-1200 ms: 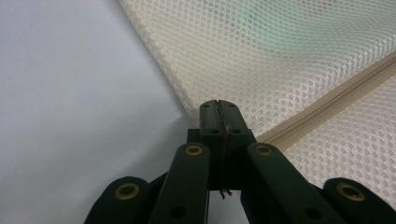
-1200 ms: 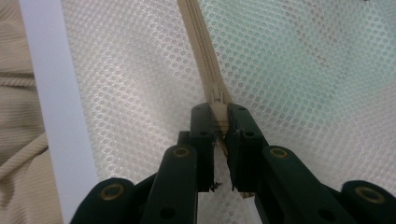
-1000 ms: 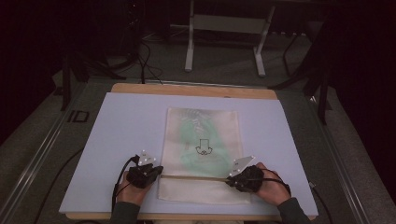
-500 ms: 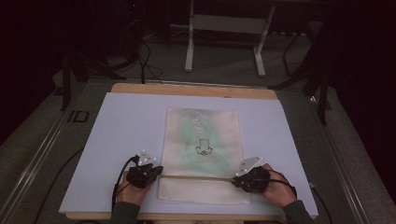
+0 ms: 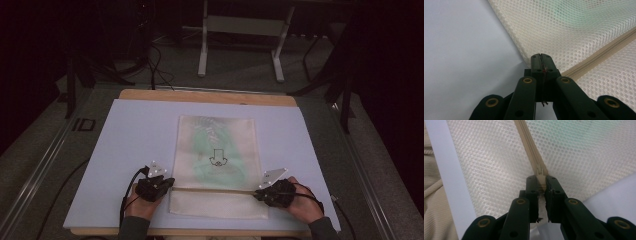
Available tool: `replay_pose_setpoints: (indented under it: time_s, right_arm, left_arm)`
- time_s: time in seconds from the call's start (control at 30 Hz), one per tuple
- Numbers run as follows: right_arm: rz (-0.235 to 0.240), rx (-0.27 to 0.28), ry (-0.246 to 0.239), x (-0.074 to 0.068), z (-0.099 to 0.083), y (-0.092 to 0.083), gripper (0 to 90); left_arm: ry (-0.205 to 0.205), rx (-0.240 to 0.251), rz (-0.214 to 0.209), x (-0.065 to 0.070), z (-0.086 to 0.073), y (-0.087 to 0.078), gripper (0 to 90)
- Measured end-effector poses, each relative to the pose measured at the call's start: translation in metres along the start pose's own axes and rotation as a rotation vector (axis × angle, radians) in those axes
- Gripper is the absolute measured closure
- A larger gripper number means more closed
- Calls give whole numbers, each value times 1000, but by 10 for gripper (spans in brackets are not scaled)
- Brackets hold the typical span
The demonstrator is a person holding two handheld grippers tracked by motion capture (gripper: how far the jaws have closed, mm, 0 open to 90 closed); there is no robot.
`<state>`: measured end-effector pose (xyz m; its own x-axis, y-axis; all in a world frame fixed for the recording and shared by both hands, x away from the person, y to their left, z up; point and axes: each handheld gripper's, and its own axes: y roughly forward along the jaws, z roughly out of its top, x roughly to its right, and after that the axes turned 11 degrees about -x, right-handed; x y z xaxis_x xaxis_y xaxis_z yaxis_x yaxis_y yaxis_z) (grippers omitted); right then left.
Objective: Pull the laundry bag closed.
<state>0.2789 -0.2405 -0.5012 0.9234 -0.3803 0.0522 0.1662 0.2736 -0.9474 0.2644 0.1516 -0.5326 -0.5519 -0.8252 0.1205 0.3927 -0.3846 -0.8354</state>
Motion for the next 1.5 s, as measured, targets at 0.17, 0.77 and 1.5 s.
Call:
replay_pose_setpoints:
  time_s: [0.17,0.77,1.5]
  right_arm:
    - [-3,6,12,1,-5,-2,822]
    - [-3,16,44,5,-17,-6,822]
    - [19,63,96,7,-20,-4,721]
  left_arm:
    - [0,0,0,0,0,0,895]
    - [0,-2,1,0,0,0,895]
    - [4,9,0,0,-1,-1,891]
